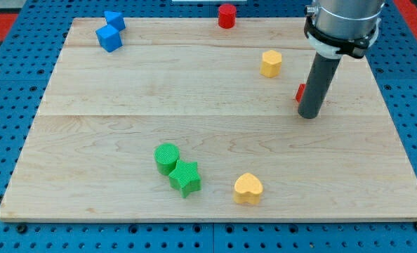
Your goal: Place the yellow heart towards the top right side of the green star
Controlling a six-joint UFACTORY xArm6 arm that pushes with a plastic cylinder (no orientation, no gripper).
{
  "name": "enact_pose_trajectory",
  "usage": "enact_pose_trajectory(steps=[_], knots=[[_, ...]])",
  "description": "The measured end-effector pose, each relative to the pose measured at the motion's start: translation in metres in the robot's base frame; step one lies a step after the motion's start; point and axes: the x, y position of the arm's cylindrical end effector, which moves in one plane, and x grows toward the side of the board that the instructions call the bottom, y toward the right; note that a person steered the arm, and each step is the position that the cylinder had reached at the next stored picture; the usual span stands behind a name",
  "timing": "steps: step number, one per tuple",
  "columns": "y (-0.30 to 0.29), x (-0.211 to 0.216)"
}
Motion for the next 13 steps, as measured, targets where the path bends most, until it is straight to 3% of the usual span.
enact_pose_trajectory(steps=[1,3,4,5,6,7,8,9,10,12,13], knots=[[-0.062,0.028],[-0.197,0.027],[-0.139,0.003],[-0.034,0.056],[0.027,0.136],[-0.022,0.165],[-0.063,0.137],[-0.122,0.136],[-0.076,0.164],[-0.236,0.158],[-0.21,0.1]])
